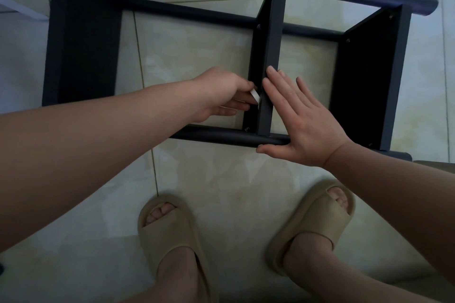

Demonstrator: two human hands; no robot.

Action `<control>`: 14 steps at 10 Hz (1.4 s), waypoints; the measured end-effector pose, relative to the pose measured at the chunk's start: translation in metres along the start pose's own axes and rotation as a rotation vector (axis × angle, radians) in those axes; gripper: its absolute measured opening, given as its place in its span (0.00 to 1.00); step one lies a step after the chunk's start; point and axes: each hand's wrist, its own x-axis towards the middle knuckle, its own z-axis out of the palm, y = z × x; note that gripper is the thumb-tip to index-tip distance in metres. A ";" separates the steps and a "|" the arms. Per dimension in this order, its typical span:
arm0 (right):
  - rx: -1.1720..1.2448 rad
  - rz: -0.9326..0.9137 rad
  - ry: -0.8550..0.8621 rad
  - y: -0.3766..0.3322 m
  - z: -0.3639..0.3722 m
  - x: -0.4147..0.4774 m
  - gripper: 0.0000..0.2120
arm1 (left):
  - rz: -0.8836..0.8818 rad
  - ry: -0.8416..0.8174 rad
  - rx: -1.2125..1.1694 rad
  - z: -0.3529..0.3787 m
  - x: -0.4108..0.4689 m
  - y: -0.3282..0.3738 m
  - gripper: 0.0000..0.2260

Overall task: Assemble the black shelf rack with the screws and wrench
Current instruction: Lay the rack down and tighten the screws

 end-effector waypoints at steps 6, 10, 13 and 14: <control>-0.010 -0.004 0.000 0.001 0.001 0.000 0.52 | -0.022 -0.029 0.058 0.003 0.000 -0.005 0.06; -0.011 0.003 -0.004 0.001 0.001 0.000 0.52 | -0.013 -0.075 0.094 0.005 -0.001 -0.008 0.08; -0.013 -0.007 0.016 0.002 0.003 0.000 0.52 | 0.103 -0.149 0.150 -0.003 0.001 -0.012 0.09; -0.009 -0.005 0.015 0.002 0.003 0.000 0.52 | 0.119 -0.169 0.134 -0.005 0.000 -0.015 0.09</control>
